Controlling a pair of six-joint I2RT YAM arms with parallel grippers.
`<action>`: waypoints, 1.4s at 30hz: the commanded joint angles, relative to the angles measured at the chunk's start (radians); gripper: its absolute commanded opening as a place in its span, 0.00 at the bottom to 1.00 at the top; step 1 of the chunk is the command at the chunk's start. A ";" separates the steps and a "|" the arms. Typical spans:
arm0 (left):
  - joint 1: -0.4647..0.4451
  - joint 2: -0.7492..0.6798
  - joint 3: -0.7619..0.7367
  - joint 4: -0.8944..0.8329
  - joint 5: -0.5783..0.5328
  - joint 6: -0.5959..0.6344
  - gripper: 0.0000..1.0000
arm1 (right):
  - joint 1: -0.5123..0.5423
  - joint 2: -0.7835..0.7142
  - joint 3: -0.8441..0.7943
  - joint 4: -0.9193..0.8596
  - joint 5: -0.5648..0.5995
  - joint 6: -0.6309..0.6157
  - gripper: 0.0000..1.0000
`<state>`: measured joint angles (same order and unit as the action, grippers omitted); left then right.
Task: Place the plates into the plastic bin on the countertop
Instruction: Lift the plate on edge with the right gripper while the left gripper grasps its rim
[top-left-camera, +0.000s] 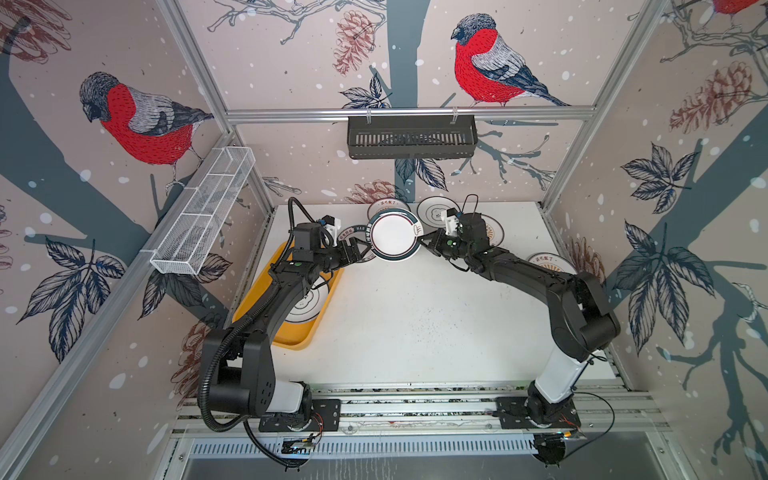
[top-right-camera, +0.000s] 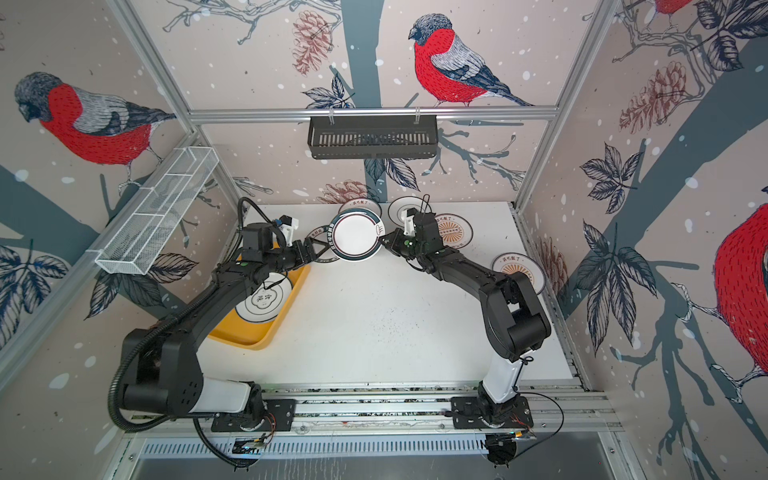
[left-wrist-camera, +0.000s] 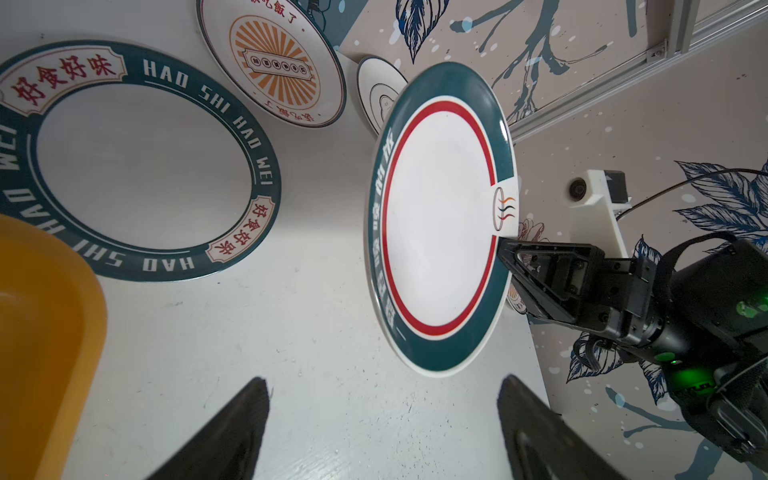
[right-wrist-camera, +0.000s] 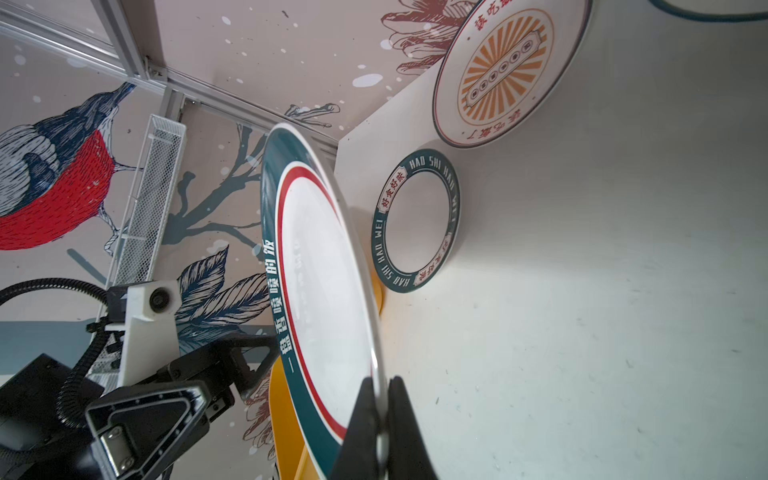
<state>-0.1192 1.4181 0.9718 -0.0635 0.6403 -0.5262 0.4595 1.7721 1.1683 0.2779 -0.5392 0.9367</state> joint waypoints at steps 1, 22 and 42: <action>0.007 0.006 0.004 0.034 0.016 -0.008 0.83 | 0.009 -0.011 0.016 0.070 -0.074 -0.007 0.03; 0.027 0.008 -0.022 0.087 0.039 -0.032 0.45 | 0.039 0.003 0.013 0.108 -0.114 0.015 0.03; 0.036 -0.001 -0.037 0.127 0.076 -0.057 0.01 | 0.047 0.018 0.013 0.130 -0.120 0.031 0.03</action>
<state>-0.0837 1.4220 0.9390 0.0391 0.6880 -0.6216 0.5041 1.7885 1.1740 0.3233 -0.6441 0.9390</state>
